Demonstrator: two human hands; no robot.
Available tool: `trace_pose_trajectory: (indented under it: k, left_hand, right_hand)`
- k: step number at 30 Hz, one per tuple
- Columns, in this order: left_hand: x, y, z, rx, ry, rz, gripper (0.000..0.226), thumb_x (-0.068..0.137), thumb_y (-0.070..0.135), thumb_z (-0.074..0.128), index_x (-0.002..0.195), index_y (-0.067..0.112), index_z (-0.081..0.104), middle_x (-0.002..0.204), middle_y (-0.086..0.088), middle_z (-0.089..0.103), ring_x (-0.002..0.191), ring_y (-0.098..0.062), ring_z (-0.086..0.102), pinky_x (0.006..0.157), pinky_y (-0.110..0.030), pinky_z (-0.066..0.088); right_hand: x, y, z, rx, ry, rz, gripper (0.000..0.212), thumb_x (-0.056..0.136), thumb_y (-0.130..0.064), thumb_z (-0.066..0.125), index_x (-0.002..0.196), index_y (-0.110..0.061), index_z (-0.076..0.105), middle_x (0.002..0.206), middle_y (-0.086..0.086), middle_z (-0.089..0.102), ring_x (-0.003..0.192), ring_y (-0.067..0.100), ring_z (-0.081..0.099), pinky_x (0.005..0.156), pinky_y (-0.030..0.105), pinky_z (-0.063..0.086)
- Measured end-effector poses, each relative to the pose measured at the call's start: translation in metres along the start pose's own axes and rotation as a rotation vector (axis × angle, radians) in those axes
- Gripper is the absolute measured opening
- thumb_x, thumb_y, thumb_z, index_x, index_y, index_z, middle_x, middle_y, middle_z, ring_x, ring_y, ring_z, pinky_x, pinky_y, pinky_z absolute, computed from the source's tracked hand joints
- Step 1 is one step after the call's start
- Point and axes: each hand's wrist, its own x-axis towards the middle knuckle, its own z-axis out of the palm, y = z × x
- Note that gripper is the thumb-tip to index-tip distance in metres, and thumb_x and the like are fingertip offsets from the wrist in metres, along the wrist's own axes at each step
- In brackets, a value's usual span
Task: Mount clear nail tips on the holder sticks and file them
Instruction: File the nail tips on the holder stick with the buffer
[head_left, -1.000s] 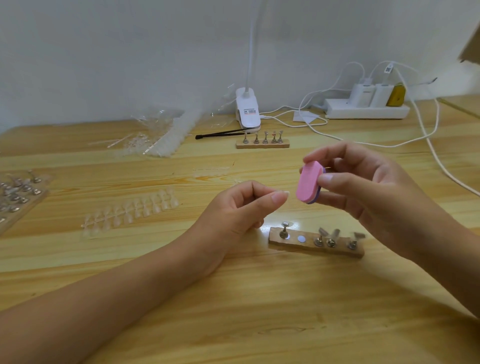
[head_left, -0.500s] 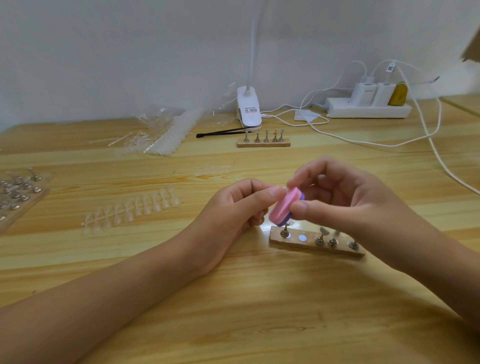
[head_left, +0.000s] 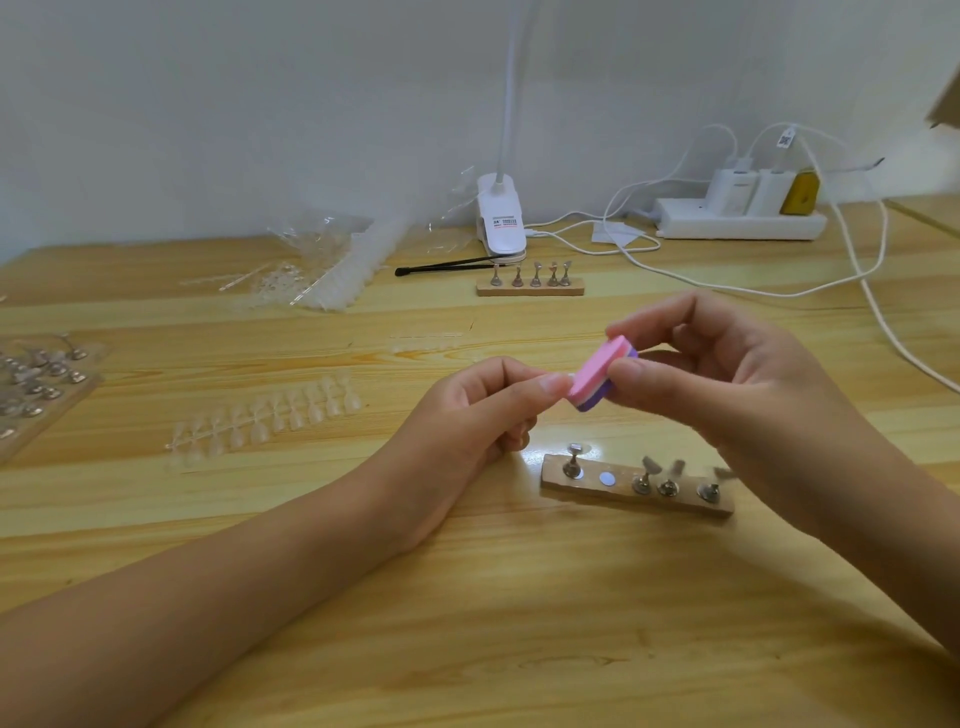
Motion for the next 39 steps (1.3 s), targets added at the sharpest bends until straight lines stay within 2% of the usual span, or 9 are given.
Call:
trace_pose_trajectory:
  k: [3,6,10,15,20,25,29,34,39]
  left_hand:
    - [-0.0005,0.0004,0.0013,0.011,0.003,0.016,0.016,0.068,0.044,0.075,0.074,0.029,0.073,0.07,0.007,0.062,0.067,-0.007,0.048,0.075,-0.026,0.041]
    - [-0.0017,0.0006,0.0024,0.031,0.006,0.01,0.019,0.069,0.045,0.075,0.079,0.029,0.075,0.091,-0.008,0.072,0.08,-0.014,0.053,0.084,-0.033,0.043]
    - [-0.0003,0.002,0.0006,-0.026,0.012,-0.014,0.011,0.073,0.038,0.076,0.076,0.027,0.074,0.066,0.013,0.055,0.063,-0.005,0.044,0.068,-0.019,0.042]
    - [-0.0008,0.0022,0.0004,-0.026,-0.002,-0.017,0.006,0.077,0.032,0.073,0.075,0.026,0.073,0.079,0.002,0.061,0.064,-0.005,0.046,0.068,-0.018,0.043]
    - [0.0012,0.0018,0.0004,-0.043,0.006,-0.009,0.017,0.067,0.042,0.076,0.074,0.027,0.075,0.066,0.011,0.051,0.062,-0.005,0.042,0.066,-0.019,0.041]
    - [0.0014,0.0008,-0.0002,-0.051,-0.004,-0.004,0.014,0.07,0.042,0.074,0.07,0.028,0.073,0.064,0.012,0.053,0.063,-0.006,0.043,0.066,-0.018,0.041]
    - [0.0024,0.0007,-0.0003,-0.086,0.006,-0.018,0.007,0.078,0.03,0.073,0.076,0.024,0.075,0.066,0.009,0.049,0.061,-0.004,0.044,0.062,-0.015,0.044]
    - [0.0026,0.0005,-0.0013,-0.081,0.0,-0.036,0.023,0.075,0.034,0.077,0.087,0.016,0.071,0.067,0.007,0.049,0.062,-0.006,0.044,0.067,-0.018,0.043]
    - [0.0007,0.0023,0.0006,-0.063,-0.018,-0.016,0.012,0.071,0.038,0.076,0.074,0.027,0.075,0.069,0.007,0.049,0.062,-0.005,0.043,0.065,-0.017,0.042]
  right_hand:
    - [-0.0006,0.002,0.0017,0.002,-0.074,0.013,0.03,0.065,-0.025,0.083,0.089,-0.019,0.066,0.094,0.008,0.075,0.09,0.022,0.074,0.08,0.026,0.058]
    - [-0.002,0.003,0.0044,-0.047,-0.158,0.03,0.027,0.067,-0.024,0.085,0.086,-0.02,0.066,0.096,0.011,0.075,0.093,0.026,0.073,0.085,0.038,0.059]
    - [-0.0002,0.0009,-0.0004,0.015,-0.057,-0.011,0.035,0.063,-0.025,0.081,0.091,-0.014,0.063,0.09,0.006,0.075,0.09,0.02,0.073,0.08,0.025,0.057]
    - [-0.0016,0.0032,0.0041,0.001,-0.139,-0.031,0.028,0.067,-0.021,0.085,0.089,-0.02,0.067,0.09,0.004,0.074,0.089,0.016,0.072,0.077,0.021,0.056]
    - [0.0006,-0.0032,-0.0024,0.027,-0.045,-0.075,0.035,0.065,-0.025,0.076,0.097,-0.015,0.068,0.093,0.005,0.075,0.09,0.016,0.073,0.079,0.019,0.055]
    - [-0.0016,-0.0008,0.0038,-0.023,-0.133,-0.042,0.035,0.065,-0.025,0.075,0.097,-0.012,0.067,0.092,0.006,0.076,0.091,0.017,0.073,0.081,0.022,0.057]
    - [0.0003,-0.0042,-0.0013,0.017,-0.028,-0.056,0.036,0.064,-0.024,0.075,0.097,-0.011,0.065,0.091,0.005,0.076,0.088,0.013,0.073,0.077,0.017,0.054]
    - [-0.0027,-0.0009,0.0047,-0.057,-0.152,0.001,0.036,0.068,-0.021,0.074,0.098,-0.006,0.062,0.09,0.004,0.076,0.089,0.015,0.073,0.077,0.019,0.056]
    - [-0.0001,-0.0001,0.0017,-0.001,0.001,-0.05,0.036,0.064,-0.024,0.075,0.096,-0.013,0.065,0.091,0.003,0.075,0.089,0.015,0.071,0.08,0.019,0.055]
